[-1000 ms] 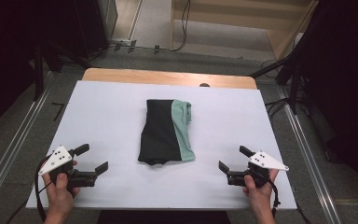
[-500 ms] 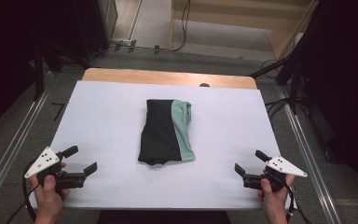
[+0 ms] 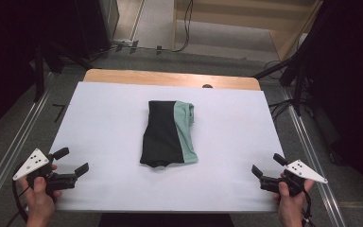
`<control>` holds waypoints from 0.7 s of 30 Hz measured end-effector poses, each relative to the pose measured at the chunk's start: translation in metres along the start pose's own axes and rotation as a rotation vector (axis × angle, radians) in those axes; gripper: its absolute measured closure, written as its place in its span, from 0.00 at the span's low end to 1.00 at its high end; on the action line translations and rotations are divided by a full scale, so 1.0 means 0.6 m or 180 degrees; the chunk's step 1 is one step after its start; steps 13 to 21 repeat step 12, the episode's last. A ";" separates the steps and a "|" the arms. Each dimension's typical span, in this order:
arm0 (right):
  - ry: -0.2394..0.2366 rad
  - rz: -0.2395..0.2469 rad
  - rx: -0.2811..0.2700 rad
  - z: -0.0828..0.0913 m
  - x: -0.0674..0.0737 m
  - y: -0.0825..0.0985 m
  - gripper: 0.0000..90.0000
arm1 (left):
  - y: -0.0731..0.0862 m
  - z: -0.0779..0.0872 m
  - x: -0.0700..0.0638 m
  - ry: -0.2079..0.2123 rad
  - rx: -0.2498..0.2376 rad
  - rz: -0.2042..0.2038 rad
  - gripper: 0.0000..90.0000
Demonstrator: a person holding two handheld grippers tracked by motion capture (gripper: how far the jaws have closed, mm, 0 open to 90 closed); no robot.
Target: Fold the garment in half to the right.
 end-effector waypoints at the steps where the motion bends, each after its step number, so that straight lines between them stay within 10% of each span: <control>1: 0.0016 0.0002 -0.0019 0.002 -0.006 -0.001 0.00 | 0.000 0.002 0.004 -0.0010 -0.0008 0.0007 0.00; 21: 0.0151 -0.0035 -0.0072 0.014 -0.040 0.002 0.00 | 0.005 0.007 0.025 -0.0082 0.0021 0.0057 0.00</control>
Point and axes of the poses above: each handheld gripper's, and its own axes: z roughly backward along the jaws, y roughly out of its underside, x roughly to its left, the point moved 10 cm from there along -z, roughly forward along the jaws, and after that the axes turned 3 degrees about -z, right-handed, at the moved point
